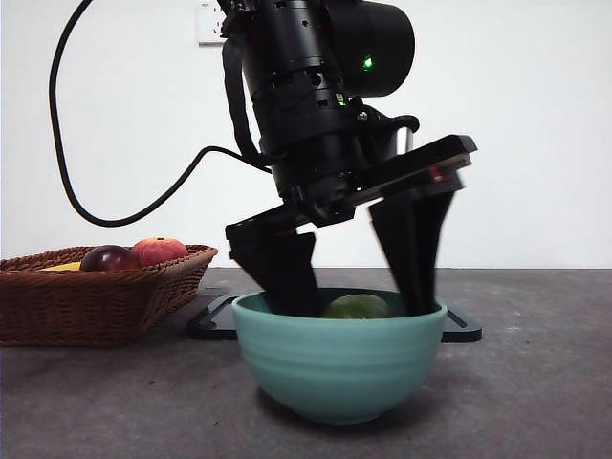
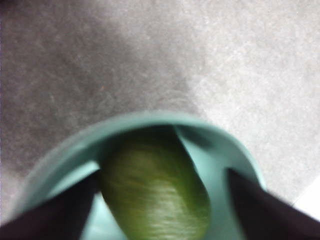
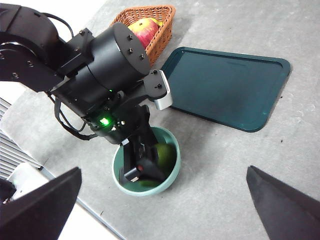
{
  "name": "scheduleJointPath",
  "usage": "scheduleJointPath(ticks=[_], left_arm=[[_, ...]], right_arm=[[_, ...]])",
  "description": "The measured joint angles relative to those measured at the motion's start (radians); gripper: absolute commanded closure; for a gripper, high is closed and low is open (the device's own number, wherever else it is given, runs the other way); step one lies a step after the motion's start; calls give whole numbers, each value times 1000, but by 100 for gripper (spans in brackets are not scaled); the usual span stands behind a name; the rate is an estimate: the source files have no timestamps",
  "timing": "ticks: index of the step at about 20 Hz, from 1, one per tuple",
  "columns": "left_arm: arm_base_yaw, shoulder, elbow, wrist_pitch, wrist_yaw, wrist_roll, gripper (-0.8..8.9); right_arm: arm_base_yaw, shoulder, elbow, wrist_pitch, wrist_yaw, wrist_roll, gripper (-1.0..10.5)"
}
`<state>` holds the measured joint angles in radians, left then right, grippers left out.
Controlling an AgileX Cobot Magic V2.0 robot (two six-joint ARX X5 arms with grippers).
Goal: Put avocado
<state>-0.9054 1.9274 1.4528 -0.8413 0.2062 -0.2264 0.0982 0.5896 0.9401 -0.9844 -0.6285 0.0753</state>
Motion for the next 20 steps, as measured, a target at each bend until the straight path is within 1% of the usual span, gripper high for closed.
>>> scheduleJointPath(ticks=[4, 7, 10, 14, 16, 18, 20], left_arm=[[0, -8, 37, -34, -2, 0, 275], [0, -89, 49, -69, -2, 1, 281], [0, -235, 60, -110, -7, 14, 283], [0, -461, 63, -209, -26, 72, 283], [11, -594, 63, -213, -27, 108, 283], [32, -735, 64, -225, -77, 138, 283], [47, -861, 64, -272, -128, 158, 283]], right_arm=[[0, 0, 0, 0, 0, 0, 388], [0, 0, 0, 0, 0, 0, 389], [0, 0, 0, 0, 1, 0, 389], [0, 0, 0, 2, 0, 0, 389], [0, 0, 0, 5, 1, 0, 388], [0, 0, 0, 8, 1, 0, 389], [0, 0, 0, 8, 0, 0, 388]])
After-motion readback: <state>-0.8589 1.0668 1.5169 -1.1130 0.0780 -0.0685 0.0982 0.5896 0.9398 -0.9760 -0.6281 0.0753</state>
